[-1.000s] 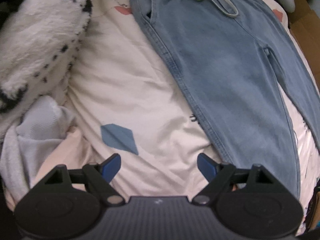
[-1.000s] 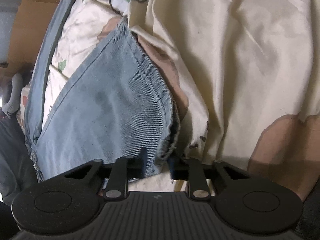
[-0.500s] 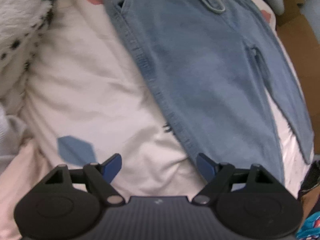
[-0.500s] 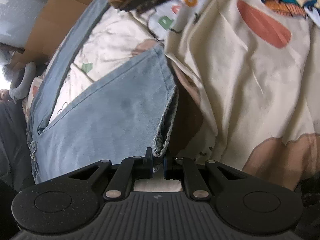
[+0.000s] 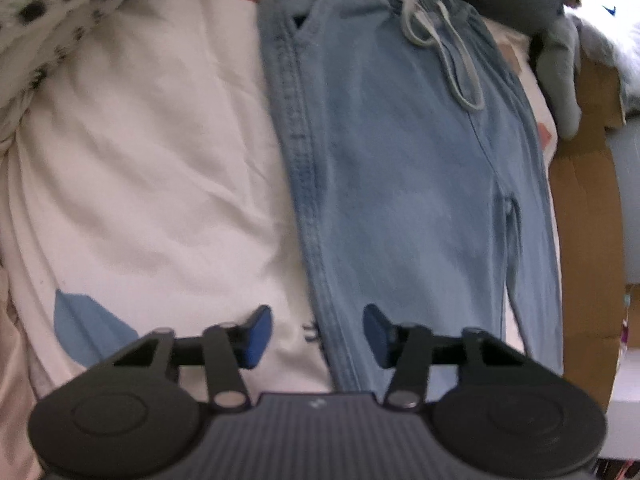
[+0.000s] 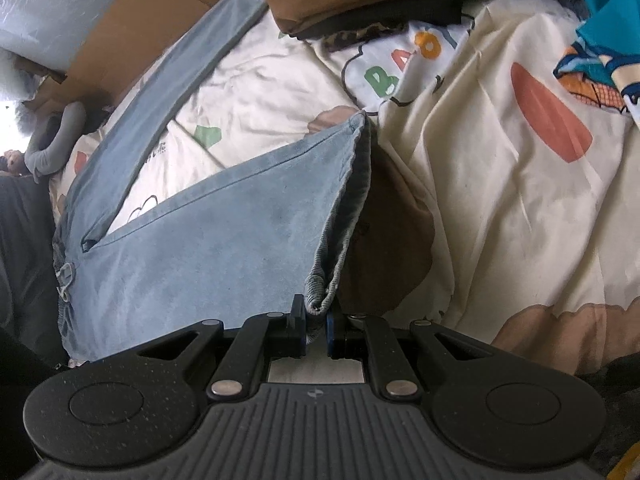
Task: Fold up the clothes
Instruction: 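Grasp the jeans waistband edge with the left gripper while the right gripper holds the hem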
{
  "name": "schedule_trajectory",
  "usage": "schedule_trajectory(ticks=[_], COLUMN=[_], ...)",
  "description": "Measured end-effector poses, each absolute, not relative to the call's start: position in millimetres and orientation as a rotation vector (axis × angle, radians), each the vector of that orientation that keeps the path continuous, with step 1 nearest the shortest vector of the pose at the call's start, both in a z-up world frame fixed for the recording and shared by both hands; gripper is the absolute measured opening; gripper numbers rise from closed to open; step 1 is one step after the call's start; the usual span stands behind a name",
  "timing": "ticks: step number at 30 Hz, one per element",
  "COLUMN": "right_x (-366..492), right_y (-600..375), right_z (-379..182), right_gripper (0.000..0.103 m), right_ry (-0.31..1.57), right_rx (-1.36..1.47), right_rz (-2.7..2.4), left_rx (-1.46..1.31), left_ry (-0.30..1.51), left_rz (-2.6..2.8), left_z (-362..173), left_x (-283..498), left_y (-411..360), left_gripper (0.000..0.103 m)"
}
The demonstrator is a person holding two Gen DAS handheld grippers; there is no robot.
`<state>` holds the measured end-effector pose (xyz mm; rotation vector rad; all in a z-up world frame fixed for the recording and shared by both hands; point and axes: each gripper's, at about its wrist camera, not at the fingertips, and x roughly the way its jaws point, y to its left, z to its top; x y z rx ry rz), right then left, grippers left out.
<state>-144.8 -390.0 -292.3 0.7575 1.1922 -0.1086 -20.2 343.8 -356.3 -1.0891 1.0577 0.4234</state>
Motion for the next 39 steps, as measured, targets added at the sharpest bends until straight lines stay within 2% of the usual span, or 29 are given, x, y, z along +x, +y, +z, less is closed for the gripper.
schedule_trajectory(ticks=[9, 14, 17, 21, 29, 39], right_x=[-143.1, -143.2, -143.9, -145.8, -146.8, -144.8], right_y=[-386.4, -384.8, -386.3, -387.0, -388.6, -389.8], right_z=[-278.3, -269.7, -269.1, -270.9, -274.9, -277.6], right_gripper=[0.007, 0.007, 0.007, 0.007, 0.007, 0.007], right_ry=[1.19, 1.186, 1.191, 1.199, 1.229, 1.247], right_rx=[0.737, 0.73, 0.73, 0.735, 0.724, 0.716], right_rz=[-0.121, -0.123, -0.127, -0.131, -0.129, -0.131], left_rx=[-1.137, -1.162, -1.168, -1.166, -1.188, -1.138], left_ry=[0.982, 0.926, 0.909, 0.883, 0.799, 0.786], left_rz=[0.476, 0.479, 0.477, 0.489, 0.524, 0.522], left_z=[-377.6, -383.8, -384.5, -382.6, -381.1, -371.7], left_x=[-13.9, -4.0, 3.1, 9.8, 13.8, 34.2], left_y=[362.7, 371.5, 377.4, 389.2, 425.2, 451.5], left_gripper=[0.038, 0.037, 0.023, 0.018, 0.017, 0.017])
